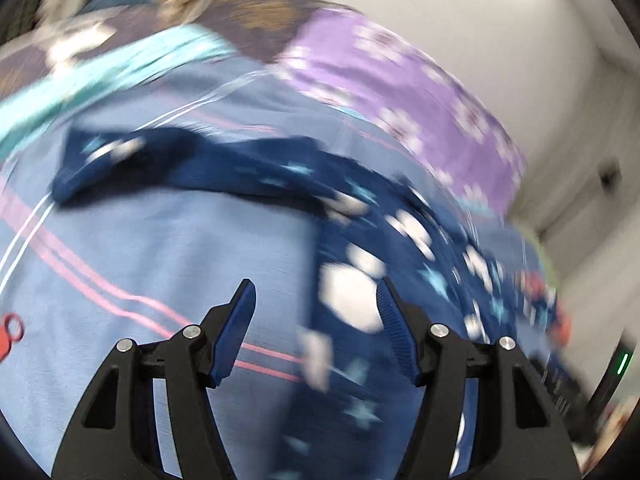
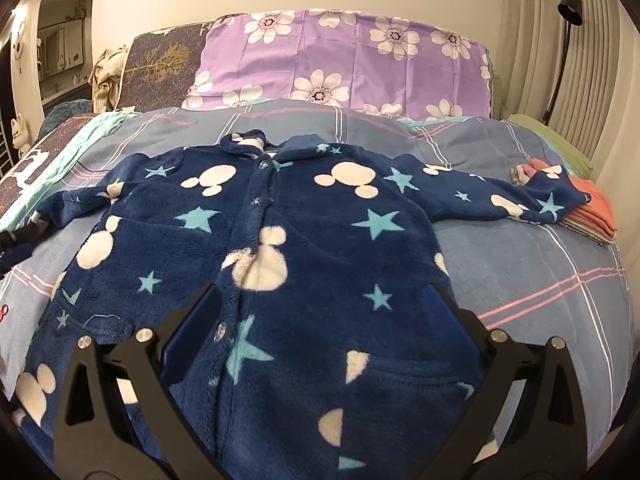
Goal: Fold small clothes
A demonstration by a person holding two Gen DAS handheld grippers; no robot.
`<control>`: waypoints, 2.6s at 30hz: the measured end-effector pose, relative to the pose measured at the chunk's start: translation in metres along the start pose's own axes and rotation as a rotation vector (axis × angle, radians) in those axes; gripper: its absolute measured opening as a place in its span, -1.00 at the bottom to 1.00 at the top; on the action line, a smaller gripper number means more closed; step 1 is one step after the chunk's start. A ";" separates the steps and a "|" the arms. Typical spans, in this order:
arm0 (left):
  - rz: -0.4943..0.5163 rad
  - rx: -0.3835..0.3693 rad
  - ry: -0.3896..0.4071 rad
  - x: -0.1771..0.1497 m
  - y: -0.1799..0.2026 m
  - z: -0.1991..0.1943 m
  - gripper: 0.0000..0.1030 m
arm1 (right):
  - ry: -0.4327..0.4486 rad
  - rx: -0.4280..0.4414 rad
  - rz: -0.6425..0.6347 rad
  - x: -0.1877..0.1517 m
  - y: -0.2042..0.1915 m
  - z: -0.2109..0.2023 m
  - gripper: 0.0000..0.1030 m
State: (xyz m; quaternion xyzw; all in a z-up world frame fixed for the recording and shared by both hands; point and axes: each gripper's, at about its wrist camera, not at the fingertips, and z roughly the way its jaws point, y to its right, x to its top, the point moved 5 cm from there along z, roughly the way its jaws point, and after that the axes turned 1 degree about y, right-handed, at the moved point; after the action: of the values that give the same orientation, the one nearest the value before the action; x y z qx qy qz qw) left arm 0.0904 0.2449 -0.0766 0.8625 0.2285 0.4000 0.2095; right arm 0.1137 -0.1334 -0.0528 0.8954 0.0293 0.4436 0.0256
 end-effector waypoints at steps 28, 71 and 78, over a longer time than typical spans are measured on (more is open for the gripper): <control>-0.150 0.051 0.367 0.206 -0.003 -0.019 -0.84 | -0.020 -0.041 0.068 0.001 0.040 0.018 0.96; 0.748 0.457 -0.046 0.018 0.095 0.132 0.44 | -0.027 0.237 0.145 0.130 0.035 0.128 -0.85; 0.782 0.467 -0.036 0.010 0.098 0.131 0.44 | -0.221 0.006 0.066 0.095 0.069 0.179 -0.49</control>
State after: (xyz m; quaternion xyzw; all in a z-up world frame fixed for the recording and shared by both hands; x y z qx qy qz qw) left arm 0.2211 0.1482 -0.0945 0.9149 -0.0337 0.3717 -0.1536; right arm 0.3155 -0.1985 -0.0811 0.9394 -0.0019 0.3427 0.0115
